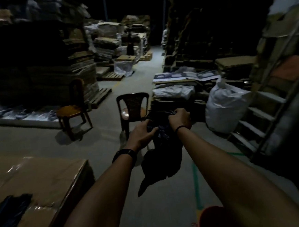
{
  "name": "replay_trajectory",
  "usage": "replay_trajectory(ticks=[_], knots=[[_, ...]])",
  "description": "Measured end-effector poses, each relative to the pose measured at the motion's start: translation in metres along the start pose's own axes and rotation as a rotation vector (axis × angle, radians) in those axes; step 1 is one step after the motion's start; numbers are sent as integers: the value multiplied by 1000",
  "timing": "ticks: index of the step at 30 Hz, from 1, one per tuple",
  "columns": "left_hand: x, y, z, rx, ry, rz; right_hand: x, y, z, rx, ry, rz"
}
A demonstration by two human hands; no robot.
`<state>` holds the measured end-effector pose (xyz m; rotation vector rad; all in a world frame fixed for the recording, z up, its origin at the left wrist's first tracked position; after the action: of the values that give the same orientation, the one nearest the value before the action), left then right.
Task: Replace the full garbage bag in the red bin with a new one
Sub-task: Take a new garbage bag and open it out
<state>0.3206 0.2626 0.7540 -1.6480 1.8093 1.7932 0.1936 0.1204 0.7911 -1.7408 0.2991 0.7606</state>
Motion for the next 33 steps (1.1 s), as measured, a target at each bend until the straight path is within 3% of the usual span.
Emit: replay_trajectory(ticks=[6,12,17,19,22,27,31,33], knots=[[82,117,-17,114,-249,216,-107,78,-34,220,37,-173],[139,216,-20,303,-354,291,-191,151,-56,467,179,-645],[185,224,-19,174,-507,200,-254,188,-76,510,318,-891],[192,221,-21,99,-517,321,-271,212,-99,498,317,-925],[195,224,-14,-57,-603,599,-280,200,-86,415,146,-963],[178,248,-18,-120,-564,846,-273,177,-45,222,-171,-885],[170,256,-32,-183,-510,1055,-235,199,-19,233,-504,-727],[166,259,-34,-192,-468,1109,-223,208,-10,250,-563,-585]])
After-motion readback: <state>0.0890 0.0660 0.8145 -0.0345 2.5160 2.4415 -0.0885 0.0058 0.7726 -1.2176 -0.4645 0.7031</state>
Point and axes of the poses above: each hand's wrist, its own z-axis away from the middle knuckle, its own x-axis out of the palm, y = z × x, the point moved 10 cm from there along -z, towards the middle knuckle, and after that the axes turned 2 degrees about y, right-handed, at the moved point
